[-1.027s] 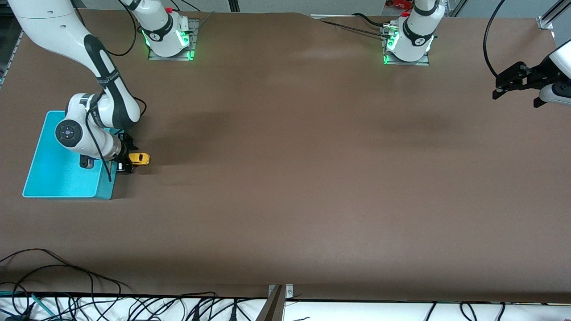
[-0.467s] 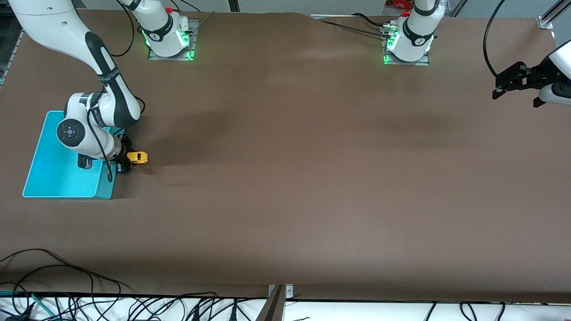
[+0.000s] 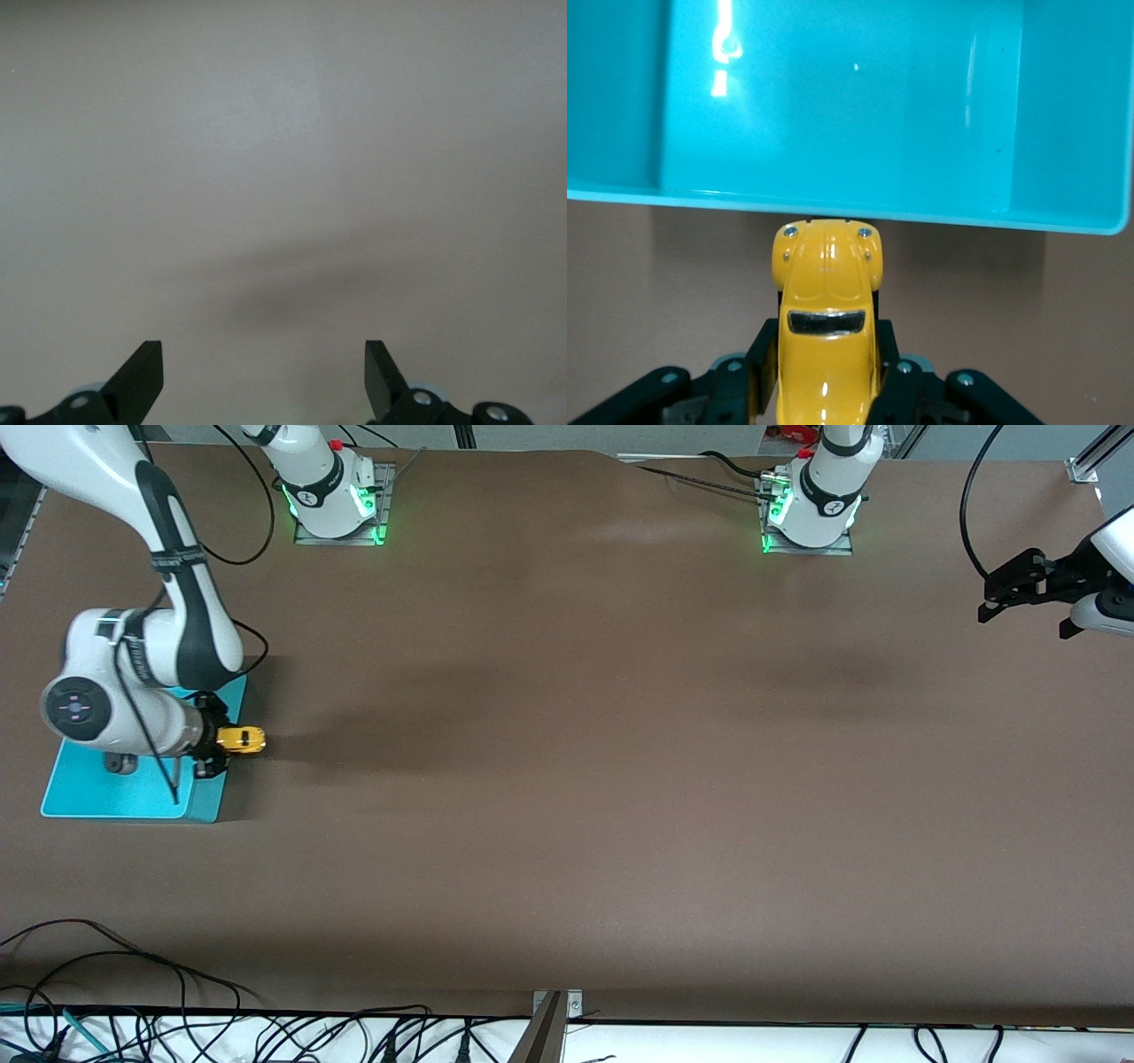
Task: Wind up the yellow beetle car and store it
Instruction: 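Lift the car with the right gripper and lower it into the bin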
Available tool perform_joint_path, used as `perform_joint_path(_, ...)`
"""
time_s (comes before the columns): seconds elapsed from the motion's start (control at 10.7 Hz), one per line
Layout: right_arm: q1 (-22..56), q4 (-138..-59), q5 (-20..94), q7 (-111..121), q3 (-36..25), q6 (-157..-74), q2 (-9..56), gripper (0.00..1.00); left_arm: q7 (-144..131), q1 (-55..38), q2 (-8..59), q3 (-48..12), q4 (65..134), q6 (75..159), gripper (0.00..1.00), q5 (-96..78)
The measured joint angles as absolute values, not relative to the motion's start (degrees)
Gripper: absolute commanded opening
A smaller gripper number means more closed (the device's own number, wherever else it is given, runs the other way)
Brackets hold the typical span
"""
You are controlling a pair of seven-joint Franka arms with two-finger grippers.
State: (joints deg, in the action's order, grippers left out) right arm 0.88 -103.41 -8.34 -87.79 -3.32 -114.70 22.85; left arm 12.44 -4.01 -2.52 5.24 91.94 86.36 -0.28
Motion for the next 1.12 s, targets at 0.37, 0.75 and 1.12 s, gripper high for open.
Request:
perform_joint_path(0.37,-0.3,-98.2,-8.7,-77.6,-9.5,-105.8,23.2,0.05,12.4,-4.0,-2.4,5.3,91.9,86.4,1.0,-0.3)
perform_joint_path(0.75,-4.6,-98.4,-8.7,-73.1,-11.1,-107.8,28.9,0.05,12.4,-3.9,-2.4,5.3,91.9,86.4,1.0,-0.3)
perform_joint_path(1.12,-8.6,-101.9,-8.7,-73.1,-11.1,-118.9,33.1,0.08,12.4,-3.8,-2.4,5.3,91.9,86.4,1.0,-0.3)
